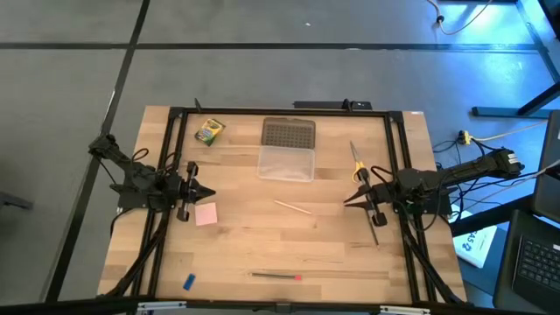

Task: Pack school essentials
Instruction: Put the pink pen into the black supply box

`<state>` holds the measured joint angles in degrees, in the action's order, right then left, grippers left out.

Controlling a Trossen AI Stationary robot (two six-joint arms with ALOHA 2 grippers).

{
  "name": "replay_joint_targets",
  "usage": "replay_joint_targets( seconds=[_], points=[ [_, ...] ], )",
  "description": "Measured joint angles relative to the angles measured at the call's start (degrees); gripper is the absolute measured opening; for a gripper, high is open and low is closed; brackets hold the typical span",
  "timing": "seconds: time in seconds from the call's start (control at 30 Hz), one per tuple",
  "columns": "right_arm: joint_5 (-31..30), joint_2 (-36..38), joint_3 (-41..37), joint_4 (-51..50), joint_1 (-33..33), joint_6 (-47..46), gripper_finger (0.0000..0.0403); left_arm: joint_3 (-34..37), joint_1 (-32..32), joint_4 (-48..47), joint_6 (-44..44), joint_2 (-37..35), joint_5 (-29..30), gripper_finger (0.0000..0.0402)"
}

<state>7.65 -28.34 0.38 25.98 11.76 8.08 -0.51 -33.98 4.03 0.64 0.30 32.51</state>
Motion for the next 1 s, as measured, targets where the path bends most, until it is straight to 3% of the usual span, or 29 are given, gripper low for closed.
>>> replay_joint_targets(
  seconds=[0.2, 0.5, 0.6, 0.73, 1.0],
  points=[
    [6.6, 0.0, 0.0, 0.0, 0.0, 1.7, 0.0049, 0.0, 0.0, 0.0, 0.0, 0.0, 0.0, 0.0],
    [7.0, 0.0, 0.0, 0.0, 0.0, 1.5, 0.0049, -2.0, 0.0, 2.5, 5.3, 0.1, 0.7, 0.0],
    [7.0, 0.0, 0.0, 0.0, 0.0, 1.4, 0.0049, -6.3, 0.0, 0.3, 7.7, 1.0, 0.5, 0.0],
    [7.0, 0.0, 0.0, 0.0, 0.0, 1.2, 0.0049, -14.9, 0.0, -10.0, 6.7, 4.2, 0.5, 0.0],
    [7.0, 0.0, 0.0, 0.0, 0.0, 1.2, 0.0049, -33.0, 0.0, -28.9, -4.7, 21.9, 0.4, 0.0]
  ],
)
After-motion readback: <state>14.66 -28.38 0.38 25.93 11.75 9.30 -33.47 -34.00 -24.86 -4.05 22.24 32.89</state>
